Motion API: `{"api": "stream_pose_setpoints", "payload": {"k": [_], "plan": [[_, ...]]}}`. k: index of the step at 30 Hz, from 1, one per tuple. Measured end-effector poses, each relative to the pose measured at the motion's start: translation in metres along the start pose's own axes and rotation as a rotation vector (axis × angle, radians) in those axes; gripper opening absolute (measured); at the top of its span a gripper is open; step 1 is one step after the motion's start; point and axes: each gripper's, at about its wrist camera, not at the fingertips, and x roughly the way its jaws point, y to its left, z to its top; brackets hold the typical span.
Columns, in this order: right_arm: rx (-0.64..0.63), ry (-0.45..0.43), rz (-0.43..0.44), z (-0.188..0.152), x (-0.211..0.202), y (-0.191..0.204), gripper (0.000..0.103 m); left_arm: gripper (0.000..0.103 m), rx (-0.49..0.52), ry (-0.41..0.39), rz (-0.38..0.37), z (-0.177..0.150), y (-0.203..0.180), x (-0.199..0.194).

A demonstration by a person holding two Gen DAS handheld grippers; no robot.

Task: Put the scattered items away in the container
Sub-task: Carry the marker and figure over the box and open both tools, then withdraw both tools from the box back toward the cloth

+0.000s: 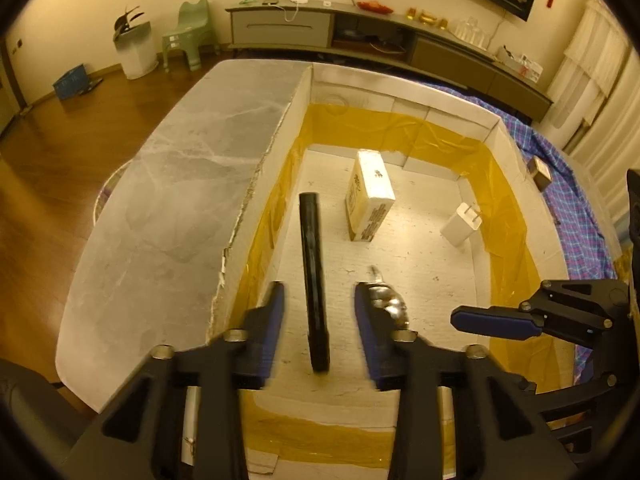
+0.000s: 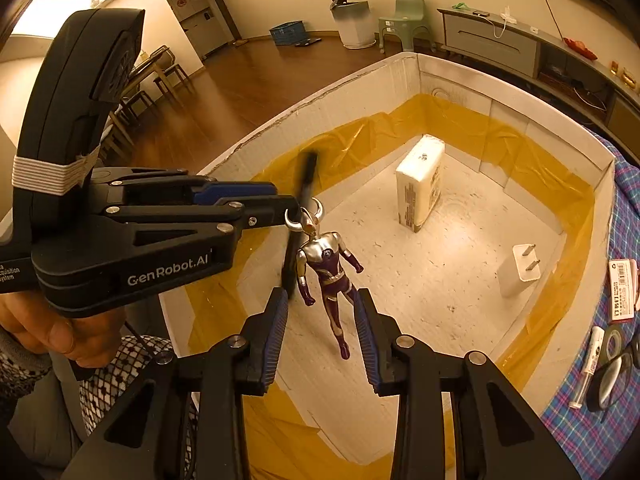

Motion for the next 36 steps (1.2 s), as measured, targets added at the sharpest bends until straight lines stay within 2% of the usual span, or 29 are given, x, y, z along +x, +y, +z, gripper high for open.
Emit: {"api": "stream_pose_setpoints", "payload": {"k": [13,21,26,31,36], "plan": [[0.035,-0.036,0.066,-0.013,-0.018,-0.004,0.037,0.039,-0.016,0.005,0.034,-0.007,0.001,-0.014],[0.035,-0.07,0.103,-0.024,-0.037,-0.003,0.043,0.039,-0.017,-0.005,0.059,-0.012,-0.003,-0.033],[0.029,-0.132,0.141,-0.032,-0.055,-0.001,0.046,0.04,0.02,-0.032,0.067,-0.015,-0.021,-0.053],[0.03,-0.201,0.165,-0.041,-0.077,-0.003,0.047,0.04,0.08,-0.112,0.025,-0.015,-0.053,-0.084],[0.057,-0.271,0.182,-0.053,-0.104,-0.016,0.047,0.04,0.15,-0.141,-0.016,-0.017,-0.092,-0.102]]}}
